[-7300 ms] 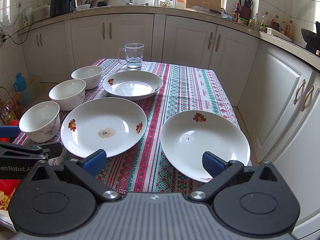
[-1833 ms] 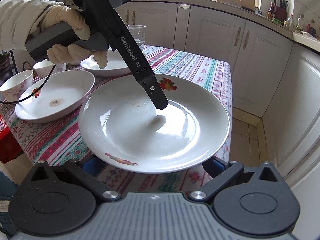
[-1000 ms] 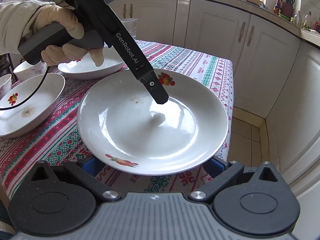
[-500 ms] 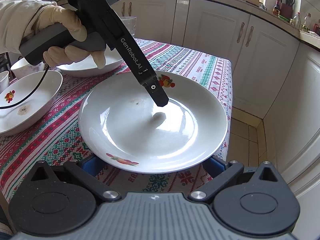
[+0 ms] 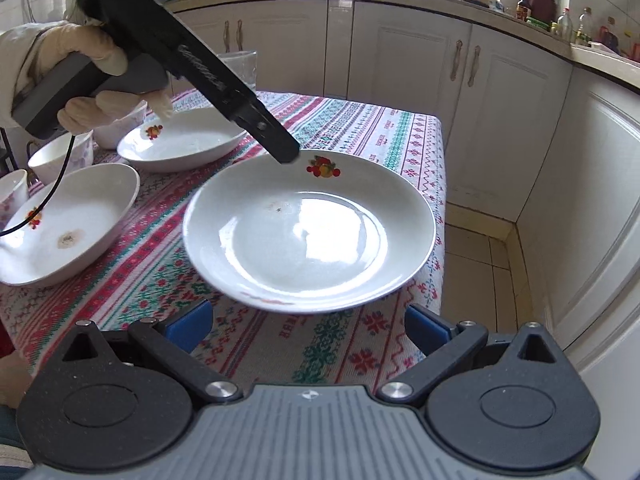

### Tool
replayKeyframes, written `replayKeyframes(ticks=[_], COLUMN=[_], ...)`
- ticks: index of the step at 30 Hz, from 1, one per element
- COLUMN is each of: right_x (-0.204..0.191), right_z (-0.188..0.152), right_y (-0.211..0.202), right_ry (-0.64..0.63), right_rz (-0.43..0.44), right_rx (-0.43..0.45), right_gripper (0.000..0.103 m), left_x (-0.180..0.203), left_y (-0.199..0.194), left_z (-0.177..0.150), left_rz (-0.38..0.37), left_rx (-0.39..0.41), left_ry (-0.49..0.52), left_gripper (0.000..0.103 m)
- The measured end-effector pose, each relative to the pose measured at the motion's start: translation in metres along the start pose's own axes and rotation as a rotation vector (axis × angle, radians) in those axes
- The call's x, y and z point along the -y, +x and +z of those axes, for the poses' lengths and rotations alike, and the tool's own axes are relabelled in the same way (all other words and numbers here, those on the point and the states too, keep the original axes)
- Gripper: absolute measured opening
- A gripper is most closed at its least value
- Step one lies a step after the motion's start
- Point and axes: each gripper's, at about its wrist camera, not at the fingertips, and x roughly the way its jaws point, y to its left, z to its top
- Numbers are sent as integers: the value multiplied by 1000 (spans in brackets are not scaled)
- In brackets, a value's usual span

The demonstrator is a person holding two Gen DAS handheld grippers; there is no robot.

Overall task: Organize plates and bowls
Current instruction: 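Lift the stained white plate off the table with the left gripper, then carry the stained plate with the left gripper toward the other flowered plate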

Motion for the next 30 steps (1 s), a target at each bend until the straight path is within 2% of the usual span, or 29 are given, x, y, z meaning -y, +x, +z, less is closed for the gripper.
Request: replayKeyframes(ticks=[7,14,23,30], right_x=[-28,-63,-105,-132], right_z=[-9,-16,-21,-19], right_y=[-29,-35,-32,-18], right_ry=[-19,-55,-92,-133], right_rz=[37,111,170,184], right_rx=[48,65,51,10], right_gripper=[103,103,103,103], left_x=[15,31,29,25], left_y=[-64,-113,-141,-149], left_z=[-39,-101,-174,-201], left_rz=[97,188,265,271], left_rx=[97,177,183,178], left_ry=[-22,-64,-179,-191], left_gripper=[86,89,89,89])
